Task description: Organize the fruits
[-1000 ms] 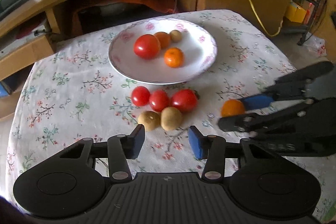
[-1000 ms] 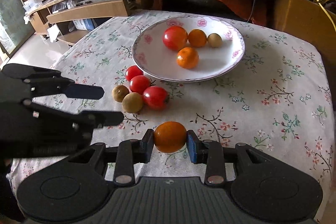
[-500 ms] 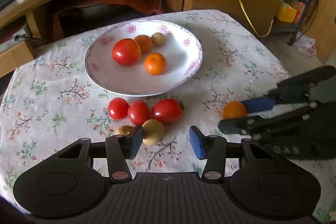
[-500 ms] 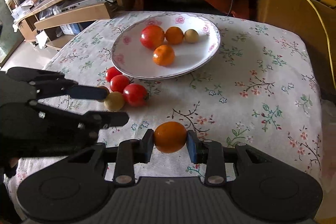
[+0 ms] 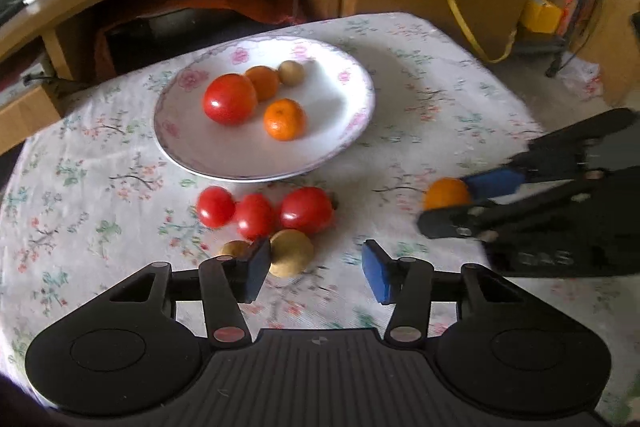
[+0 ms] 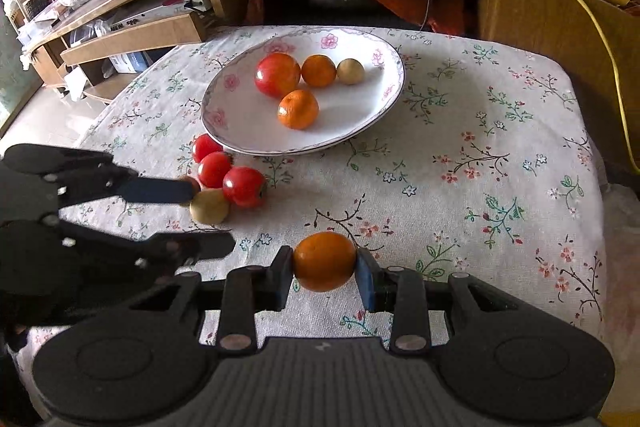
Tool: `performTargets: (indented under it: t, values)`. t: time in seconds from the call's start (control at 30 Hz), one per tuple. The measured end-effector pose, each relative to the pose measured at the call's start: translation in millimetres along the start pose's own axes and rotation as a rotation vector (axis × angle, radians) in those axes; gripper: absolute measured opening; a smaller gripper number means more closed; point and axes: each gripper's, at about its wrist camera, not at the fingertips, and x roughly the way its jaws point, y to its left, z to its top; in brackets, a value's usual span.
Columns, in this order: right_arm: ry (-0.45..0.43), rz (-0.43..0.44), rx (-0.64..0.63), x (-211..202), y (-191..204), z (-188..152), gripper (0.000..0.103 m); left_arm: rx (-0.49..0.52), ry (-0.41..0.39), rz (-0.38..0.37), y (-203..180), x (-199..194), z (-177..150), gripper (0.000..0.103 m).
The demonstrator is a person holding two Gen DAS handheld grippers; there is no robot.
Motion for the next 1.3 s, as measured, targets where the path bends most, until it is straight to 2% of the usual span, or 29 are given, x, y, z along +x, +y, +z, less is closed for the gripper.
performTargets:
  t: [0.07,0.23,0.43,0.53,0.63,1.1,1.3]
  values:
    - [0.001,-0.002,0.003,0,-1,0,0.035,0.006,-0.004,-0.010,-3,-3,0,0.057]
    - [0.005,-0.003,0.000,1,0,0,0.035,-0.008,0.016,0.030,-1,10,3,0.060]
    - [0.013,-0.003,-0.009,3,1,-1,0.035,-0.035,0.037,0.047,0,29,4,0.056]
    - [0.018,-0.005,-0.009,5,0,0,0.035,-0.036,0.038,0.050,-1,26,3,0.041]
    - [0.025,-0.005,-0.018,7,1,-2,0.035,-0.064,0.038,0.046,2,24,1,0.037]
    - [0.024,0.020,-0.140,-9,28,-21,0.035,-0.050,0.073,0.055,-8,-13,-35,0.037]
    - [0.051,0.011,-0.156,-5,34,-33,0.035,-0.041,0.077,0.050,-9,-13,-44,0.039]
